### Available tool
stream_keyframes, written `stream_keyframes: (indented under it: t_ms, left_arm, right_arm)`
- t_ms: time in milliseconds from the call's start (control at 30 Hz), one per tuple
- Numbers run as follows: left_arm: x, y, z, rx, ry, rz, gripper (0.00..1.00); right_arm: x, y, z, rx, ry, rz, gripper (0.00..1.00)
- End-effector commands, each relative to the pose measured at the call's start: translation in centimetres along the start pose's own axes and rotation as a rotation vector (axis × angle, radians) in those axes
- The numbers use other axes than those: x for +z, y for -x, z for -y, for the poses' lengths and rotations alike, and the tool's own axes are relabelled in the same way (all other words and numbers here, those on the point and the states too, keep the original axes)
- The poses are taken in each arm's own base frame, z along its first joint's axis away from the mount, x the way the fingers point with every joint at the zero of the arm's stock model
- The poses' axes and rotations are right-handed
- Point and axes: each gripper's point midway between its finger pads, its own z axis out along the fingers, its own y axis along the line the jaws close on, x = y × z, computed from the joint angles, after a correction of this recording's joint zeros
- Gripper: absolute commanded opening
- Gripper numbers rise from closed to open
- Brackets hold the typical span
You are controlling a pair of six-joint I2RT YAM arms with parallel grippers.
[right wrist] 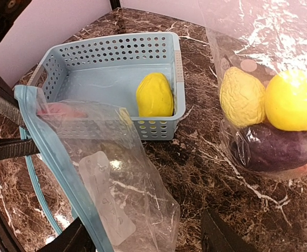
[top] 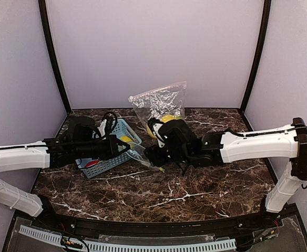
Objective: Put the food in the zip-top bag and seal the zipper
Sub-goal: Pass from the left arm to the right
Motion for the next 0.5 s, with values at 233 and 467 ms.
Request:
stream_keyframes:
  t_ms: [233,467]
  left_arm:
    - [-1.9,2.1,2.8,-0.026,-0.102,0.098,0.01]
    - [-2.4,2.6,3.4,-0.077,-0.16,0.139,0.01]
  right_arm:
    - [1.1,-2.3,2.7,0.121,-0.089,-0.089,0.64]
    - [2.1,-3.2,3.2,0.283,-0.06,-0.12,0.64]
